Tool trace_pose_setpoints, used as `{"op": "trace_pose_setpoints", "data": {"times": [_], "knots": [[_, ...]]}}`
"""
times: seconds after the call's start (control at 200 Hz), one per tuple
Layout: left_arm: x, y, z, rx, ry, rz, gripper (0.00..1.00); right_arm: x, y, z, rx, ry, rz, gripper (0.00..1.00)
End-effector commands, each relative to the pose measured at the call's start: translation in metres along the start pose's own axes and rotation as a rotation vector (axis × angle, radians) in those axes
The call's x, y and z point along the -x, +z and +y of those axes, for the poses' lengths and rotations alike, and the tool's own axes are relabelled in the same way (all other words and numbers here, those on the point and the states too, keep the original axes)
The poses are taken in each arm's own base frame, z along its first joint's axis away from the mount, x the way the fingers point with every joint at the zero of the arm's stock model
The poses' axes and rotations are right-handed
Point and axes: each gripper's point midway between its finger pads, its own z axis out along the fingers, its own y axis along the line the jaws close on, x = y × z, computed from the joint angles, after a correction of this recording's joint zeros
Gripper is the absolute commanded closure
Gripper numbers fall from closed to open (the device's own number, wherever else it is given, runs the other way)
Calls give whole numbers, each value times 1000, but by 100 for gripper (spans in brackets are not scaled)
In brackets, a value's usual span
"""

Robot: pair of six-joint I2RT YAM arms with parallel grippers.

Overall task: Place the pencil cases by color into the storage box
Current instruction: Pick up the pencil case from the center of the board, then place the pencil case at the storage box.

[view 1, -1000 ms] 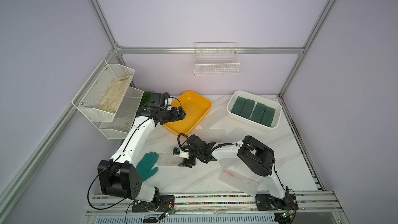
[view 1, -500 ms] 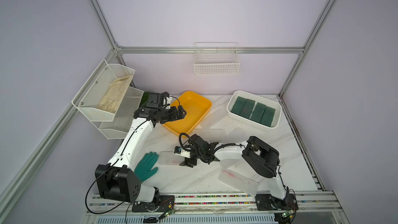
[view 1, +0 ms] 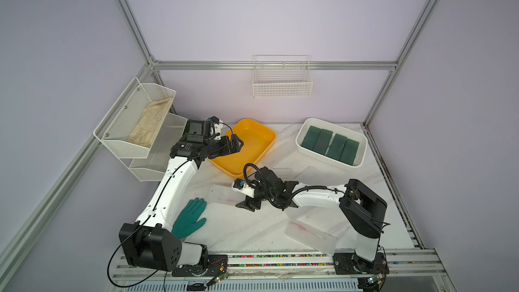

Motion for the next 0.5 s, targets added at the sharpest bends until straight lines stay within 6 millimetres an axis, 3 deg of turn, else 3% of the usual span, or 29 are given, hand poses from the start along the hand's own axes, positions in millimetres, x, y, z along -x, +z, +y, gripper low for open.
{"op": "trace_pose_setpoints", "data": {"times": [0.0,0.25,0.495], "knots": [[39,-34,-32,-85,29,-141,0,33,-22,-13,-25,23,-107,43],[53,-45,-41,-107,12,-198,0,33,-37,-67,-142,112,-127,43],[72,-45,-31,-67,-55,-253,0,35,-38,-121,-286,183,-140,43]]}}
